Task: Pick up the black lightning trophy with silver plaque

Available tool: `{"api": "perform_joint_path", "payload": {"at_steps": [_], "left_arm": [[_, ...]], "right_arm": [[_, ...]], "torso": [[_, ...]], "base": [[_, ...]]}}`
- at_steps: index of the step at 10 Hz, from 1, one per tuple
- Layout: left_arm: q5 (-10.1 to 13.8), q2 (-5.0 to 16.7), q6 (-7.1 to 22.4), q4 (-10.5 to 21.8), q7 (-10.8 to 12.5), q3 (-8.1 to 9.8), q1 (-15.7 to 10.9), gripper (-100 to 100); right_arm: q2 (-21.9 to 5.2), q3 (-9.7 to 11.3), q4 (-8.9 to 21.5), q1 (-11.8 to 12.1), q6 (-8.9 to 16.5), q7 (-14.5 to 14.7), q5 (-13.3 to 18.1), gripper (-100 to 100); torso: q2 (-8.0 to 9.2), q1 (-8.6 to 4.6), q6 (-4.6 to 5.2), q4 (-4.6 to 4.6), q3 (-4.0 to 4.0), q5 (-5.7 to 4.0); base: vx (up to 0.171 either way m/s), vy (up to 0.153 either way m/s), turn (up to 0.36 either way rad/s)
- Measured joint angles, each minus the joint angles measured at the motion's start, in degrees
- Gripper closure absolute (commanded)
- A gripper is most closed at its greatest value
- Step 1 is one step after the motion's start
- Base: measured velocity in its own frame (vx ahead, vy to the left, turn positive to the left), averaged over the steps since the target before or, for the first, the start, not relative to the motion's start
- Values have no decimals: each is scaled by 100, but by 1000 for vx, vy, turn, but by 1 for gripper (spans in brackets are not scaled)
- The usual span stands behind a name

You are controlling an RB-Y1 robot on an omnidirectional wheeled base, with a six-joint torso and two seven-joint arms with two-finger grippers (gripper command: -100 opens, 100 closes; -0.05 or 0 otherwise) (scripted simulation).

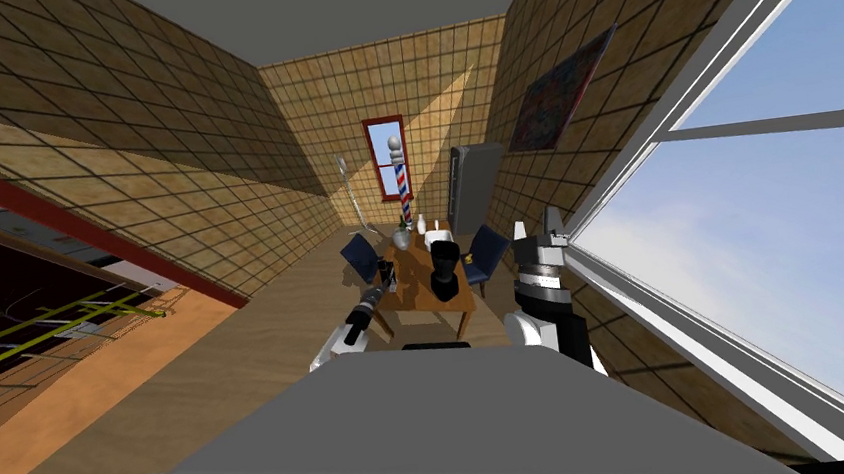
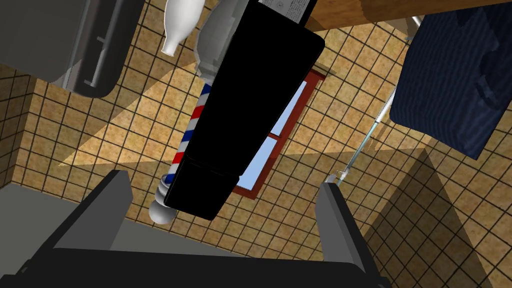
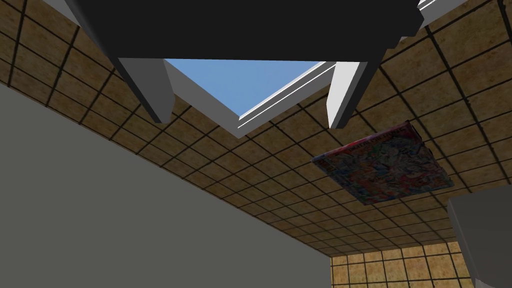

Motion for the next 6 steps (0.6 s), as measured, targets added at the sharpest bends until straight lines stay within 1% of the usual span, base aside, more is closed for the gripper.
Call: {"api": "perform_joint_path", "payload": {"at_steps": [3,5,6], "left_arm": [[-164,205,-16,262,-246,-9,-150,-100],[-280,293,-76,513,-413,18,-281,-100],[-287,299,-84,529,-434,20,-288,0]], "right_arm": [[0,0,0,0,0,0,0,0],[0,0,0,0,0,0,0,0],[0,0,0,0,0,0,0,0]], "torso": [[-1,6,-1,0,0,1],[3,6,0,1,2,1],[13,11,-1,2,7,2]], "base": [[66,-35,-20],[42,-30,-13],[5,-3,1]]}}
